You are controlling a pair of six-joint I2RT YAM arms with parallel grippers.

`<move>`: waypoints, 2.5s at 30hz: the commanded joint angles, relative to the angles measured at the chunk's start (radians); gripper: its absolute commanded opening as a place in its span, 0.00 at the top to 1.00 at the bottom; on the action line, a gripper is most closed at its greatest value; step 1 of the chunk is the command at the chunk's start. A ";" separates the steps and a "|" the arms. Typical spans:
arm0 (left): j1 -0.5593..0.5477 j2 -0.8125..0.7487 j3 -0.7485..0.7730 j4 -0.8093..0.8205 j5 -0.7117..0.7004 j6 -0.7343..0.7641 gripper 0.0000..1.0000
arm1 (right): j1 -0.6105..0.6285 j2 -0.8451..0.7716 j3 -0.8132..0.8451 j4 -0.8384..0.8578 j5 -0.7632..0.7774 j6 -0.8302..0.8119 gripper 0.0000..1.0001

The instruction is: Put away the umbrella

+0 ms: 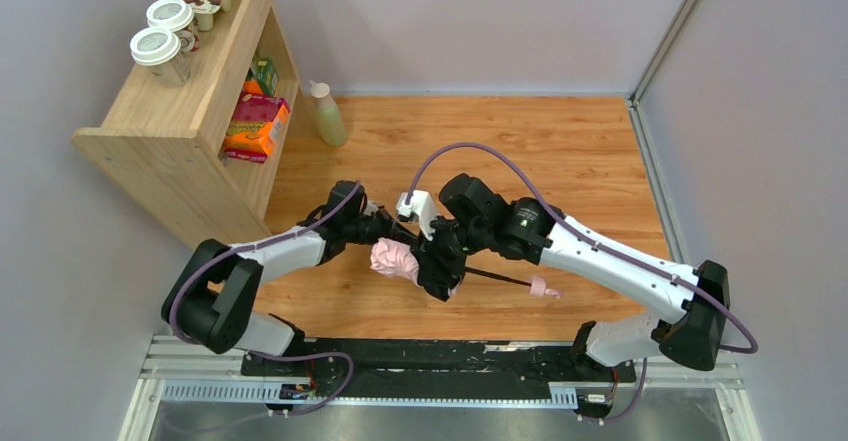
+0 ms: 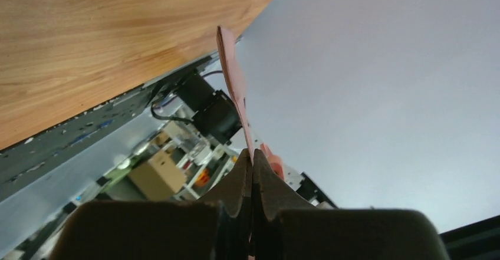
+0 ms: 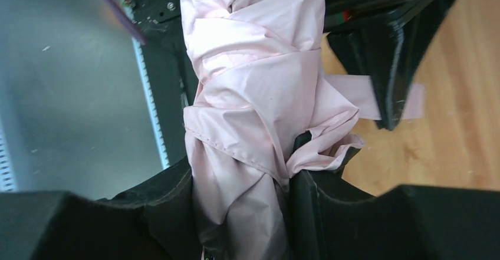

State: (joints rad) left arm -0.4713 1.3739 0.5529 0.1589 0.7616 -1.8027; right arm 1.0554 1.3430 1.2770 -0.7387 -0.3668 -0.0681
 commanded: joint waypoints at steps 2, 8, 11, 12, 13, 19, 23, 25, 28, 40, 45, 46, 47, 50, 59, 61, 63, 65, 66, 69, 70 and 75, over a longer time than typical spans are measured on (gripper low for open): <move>0.020 0.012 0.137 -0.048 -0.059 0.276 1.00 | 0.011 -0.093 -0.063 0.057 -0.530 0.221 1.00; 0.028 -0.234 0.194 -0.070 -0.209 0.684 1.00 | -0.090 -0.120 -0.249 0.356 -0.802 0.633 1.00; -0.006 -0.364 0.219 -0.131 -0.240 0.963 1.00 | -0.159 -0.140 -0.318 0.606 -0.885 0.926 1.00; -0.006 -0.386 0.191 -0.112 -0.214 0.986 1.00 | -0.182 -0.146 -0.318 0.660 -0.897 0.979 1.00; -0.006 -0.425 0.171 -0.035 -0.196 0.979 1.00 | -0.204 -0.142 -0.292 0.629 -0.899 0.967 1.00; -0.015 -0.415 0.082 0.105 -0.179 0.904 1.00 | -0.235 -0.035 -0.125 0.285 -0.766 0.581 1.00; -0.013 -0.360 0.059 0.206 -0.179 0.841 1.00 | -0.210 -0.054 -0.102 0.306 -0.681 0.383 1.00; -0.018 -0.349 0.048 0.231 -0.186 0.830 1.00 | -0.158 -0.070 -0.061 0.214 -0.492 0.230 1.00; -0.029 -0.343 0.050 0.184 -0.163 0.867 1.00 | -0.068 -0.004 0.095 -0.083 -0.248 -0.077 1.00; -0.032 -0.210 -0.105 0.209 -0.291 0.957 1.00 | 0.106 0.179 -0.043 -0.044 0.444 -0.320 1.00; -0.032 -0.107 -0.108 0.257 -0.366 1.025 1.00 | 0.112 0.248 -0.163 0.154 0.511 -0.420 1.00; -0.033 -0.101 -0.104 0.260 -0.373 1.042 1.00 | 0.114 0.264 -0.179 0.185 0.503 -0.418 1.00; -0.033 -0.085 -0.105 0.298 -0.374 1.042 1.00 | 0.114 0.278 -0.194 0.211 0.484 -0.424 1.00; -0.036 -0.056 -0.108 0.370 -0.343 1.048 1.00 | 0.112 0.312 -0.234 0.280 0.465 -0.430 1.00; -0.059 0.028 -0.137 0.424 -0.202 0.936 1.00 | 0.104 0.436 -0.268 0.372 0.602 -0.429 1.00; -0.066 -0.021 -0.171 0.410 -0.266 0.956 1.00 | 0.092 0.459 -0.260 0.343 0.527 -0.386 1.00; -0.069 -0.084 -0.179 0.351 -0.309 0.983 1.00 | 0.080 0.467 -0.252 0.315 0.468 -0.293 1.00; -0.075 -0.128 -0.186 0.309 -0.335 0.994 1.00 | 0.058 0.447 -0.265 0.312 0.334 -0.225 0.98; -0.079 -0.140 -0.189 0.306 -0.341 0.994 1.00 | 0.054 0.441 -0.275 0.314 0.287 -0.191 0.98; -0.102 -0.133 -0.217 0.321 -0.370 0.965 1.00 | -0.001 0.435 -0.280 0.312 0.168 -0.106 1.00; -0.107 -0.124 -0.226 0.359 -0.375 0.956 1.00 | -0.024 0.430 -0.286 0.318 0.131 -0.079 1.00; -0.151 -0.085 -0.291 0.447 -0.438 0.905 1.00 | -0.133 0.380 -0.350 0.436 -0.023 0.043 1.00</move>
State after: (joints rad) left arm -0.5507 1.2835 0.3168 0.4911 0.2501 -0.8867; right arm 1.0756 1.7241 0.9985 -0.3763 -0.2169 -0.3721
